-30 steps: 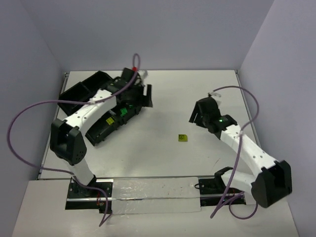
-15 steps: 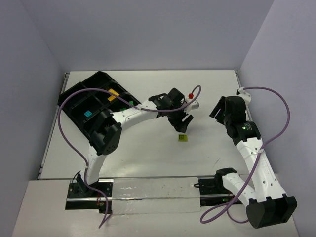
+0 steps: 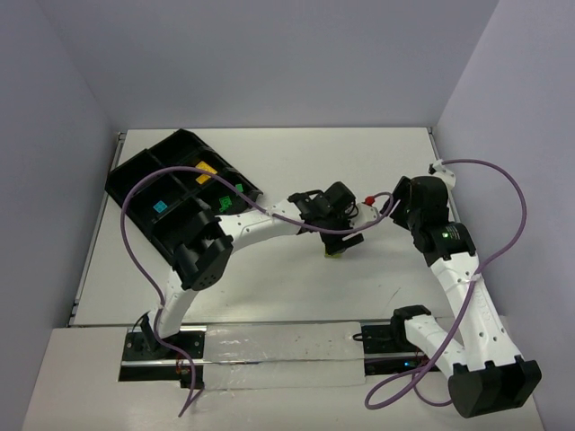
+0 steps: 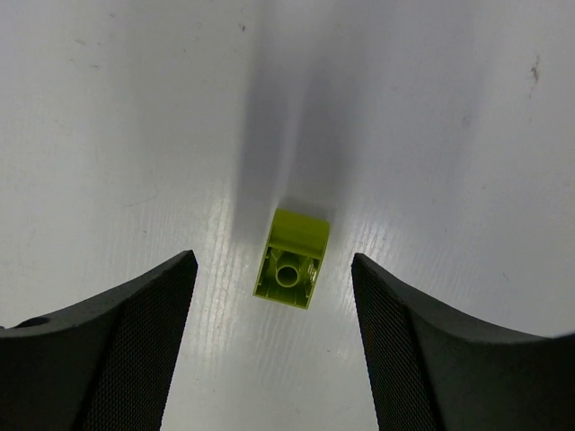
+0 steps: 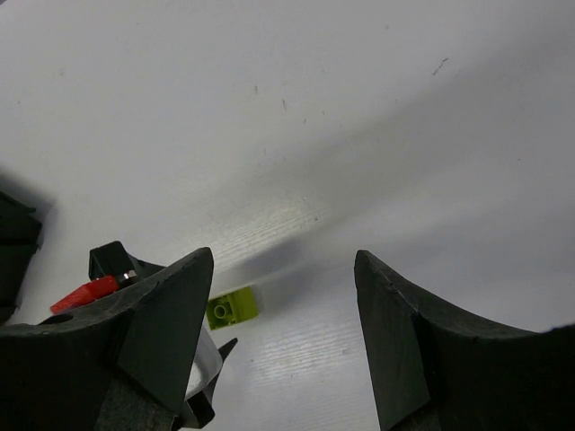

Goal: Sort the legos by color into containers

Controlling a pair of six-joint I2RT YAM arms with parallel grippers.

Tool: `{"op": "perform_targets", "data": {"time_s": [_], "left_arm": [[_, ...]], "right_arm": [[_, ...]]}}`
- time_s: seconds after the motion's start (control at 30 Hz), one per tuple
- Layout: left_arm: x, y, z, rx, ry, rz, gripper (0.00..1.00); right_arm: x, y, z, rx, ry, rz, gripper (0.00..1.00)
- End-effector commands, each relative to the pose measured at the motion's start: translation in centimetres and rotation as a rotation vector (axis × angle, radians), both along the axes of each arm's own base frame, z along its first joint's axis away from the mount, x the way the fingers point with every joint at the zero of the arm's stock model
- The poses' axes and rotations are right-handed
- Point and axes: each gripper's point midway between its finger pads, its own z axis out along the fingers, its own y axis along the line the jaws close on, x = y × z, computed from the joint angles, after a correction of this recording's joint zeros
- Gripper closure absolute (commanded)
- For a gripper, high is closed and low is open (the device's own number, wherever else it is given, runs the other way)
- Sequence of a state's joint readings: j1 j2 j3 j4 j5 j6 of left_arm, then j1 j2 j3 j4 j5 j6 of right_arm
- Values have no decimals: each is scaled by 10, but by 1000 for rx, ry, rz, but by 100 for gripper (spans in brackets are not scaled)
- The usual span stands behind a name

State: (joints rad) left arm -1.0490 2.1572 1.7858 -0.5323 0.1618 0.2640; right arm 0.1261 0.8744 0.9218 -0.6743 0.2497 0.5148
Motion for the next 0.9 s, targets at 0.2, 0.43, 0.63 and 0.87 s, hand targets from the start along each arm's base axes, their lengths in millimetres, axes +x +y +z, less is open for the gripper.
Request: {"op": "perform_targets", "data": {"time_s": [0.2,0.43,0.63,0.87], "left_arm": [[2,3,-32,51,-60,10,23],[-5,-1,-42,33,-4,11,27],[-1,1,-53,48,-15,49,32],[-2,7,-59,65,-9,73,39]], "right_arm": [[-3,-7,9,-20,-33,-21,28],[-1,-7,7,-21,-29,-22,27],[3,-6,5,-29,-18,-9,27],[8,-7,11,-37,-31,-10,27]]}}
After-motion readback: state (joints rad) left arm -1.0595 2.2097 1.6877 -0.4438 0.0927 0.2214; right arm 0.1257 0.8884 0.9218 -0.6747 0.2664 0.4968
